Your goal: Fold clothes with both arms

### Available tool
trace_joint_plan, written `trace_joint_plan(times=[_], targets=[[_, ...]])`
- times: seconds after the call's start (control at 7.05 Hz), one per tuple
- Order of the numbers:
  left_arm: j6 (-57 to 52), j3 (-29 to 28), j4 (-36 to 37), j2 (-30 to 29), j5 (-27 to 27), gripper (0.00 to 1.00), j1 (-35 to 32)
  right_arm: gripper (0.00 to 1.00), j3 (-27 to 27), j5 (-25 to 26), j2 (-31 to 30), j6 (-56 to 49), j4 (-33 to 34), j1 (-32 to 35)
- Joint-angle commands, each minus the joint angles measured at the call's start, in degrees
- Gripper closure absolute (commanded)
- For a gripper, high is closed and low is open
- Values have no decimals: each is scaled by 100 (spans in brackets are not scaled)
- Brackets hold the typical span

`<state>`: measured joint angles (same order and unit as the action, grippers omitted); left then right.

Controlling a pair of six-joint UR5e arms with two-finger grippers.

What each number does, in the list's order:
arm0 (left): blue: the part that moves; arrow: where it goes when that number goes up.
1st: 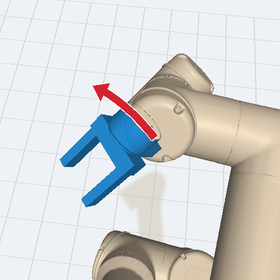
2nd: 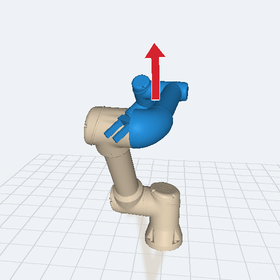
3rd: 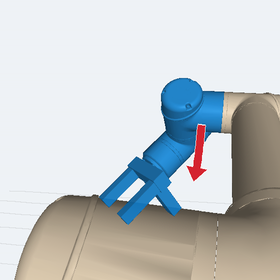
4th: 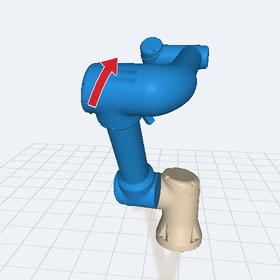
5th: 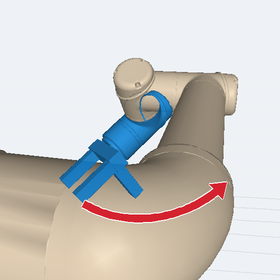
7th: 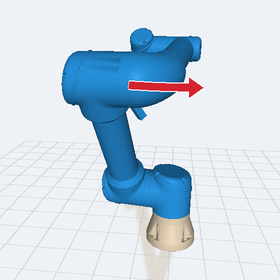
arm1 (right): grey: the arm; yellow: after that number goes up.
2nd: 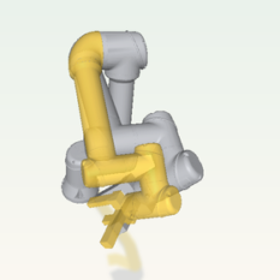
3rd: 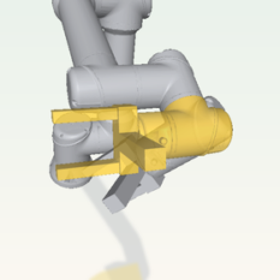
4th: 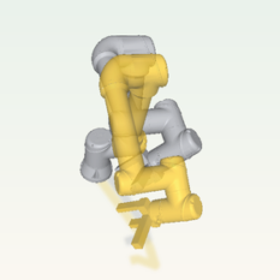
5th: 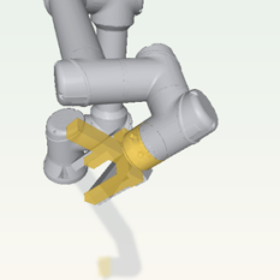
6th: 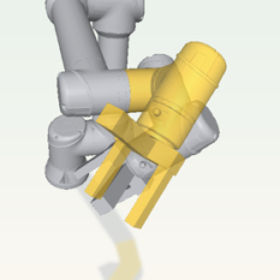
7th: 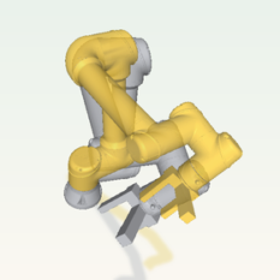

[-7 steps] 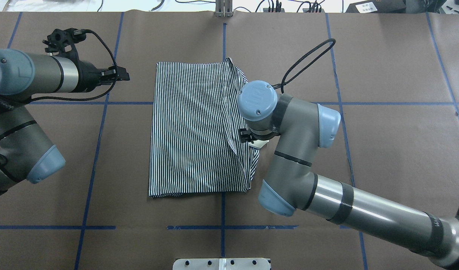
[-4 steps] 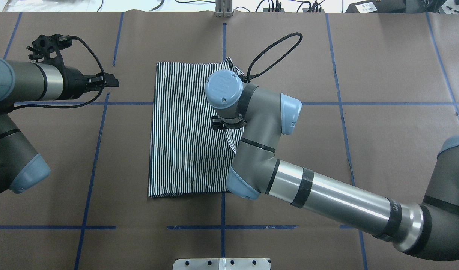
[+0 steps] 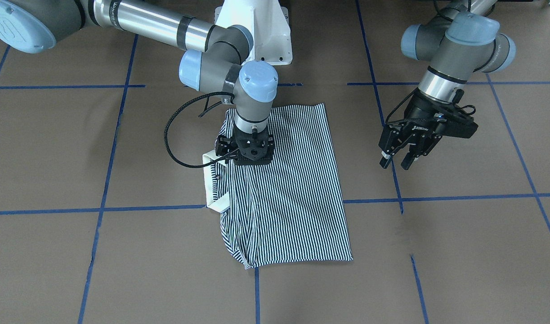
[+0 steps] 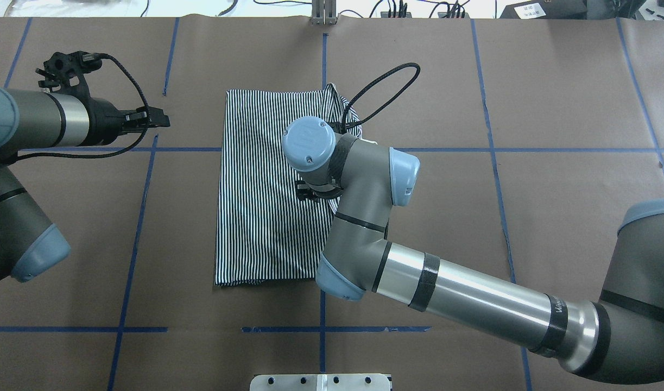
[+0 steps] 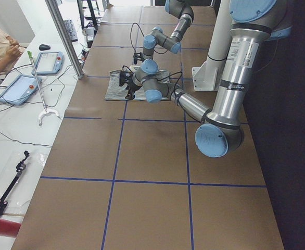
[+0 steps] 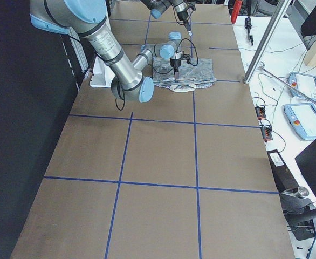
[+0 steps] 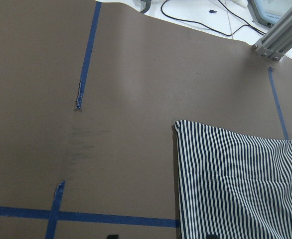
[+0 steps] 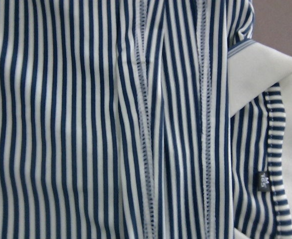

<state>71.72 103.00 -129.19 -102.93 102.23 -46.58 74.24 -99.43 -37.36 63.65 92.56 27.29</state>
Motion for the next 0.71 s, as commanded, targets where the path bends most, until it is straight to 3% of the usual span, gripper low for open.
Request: trace_joint_plan(times=[0.0,0.57], targets=[[0,0,-1,18,7,34,0,0,3,-6,-43,7,25,-39],[9,-8,-1,18,7,34,0,0,64,-41,-279,-229,17,189]])
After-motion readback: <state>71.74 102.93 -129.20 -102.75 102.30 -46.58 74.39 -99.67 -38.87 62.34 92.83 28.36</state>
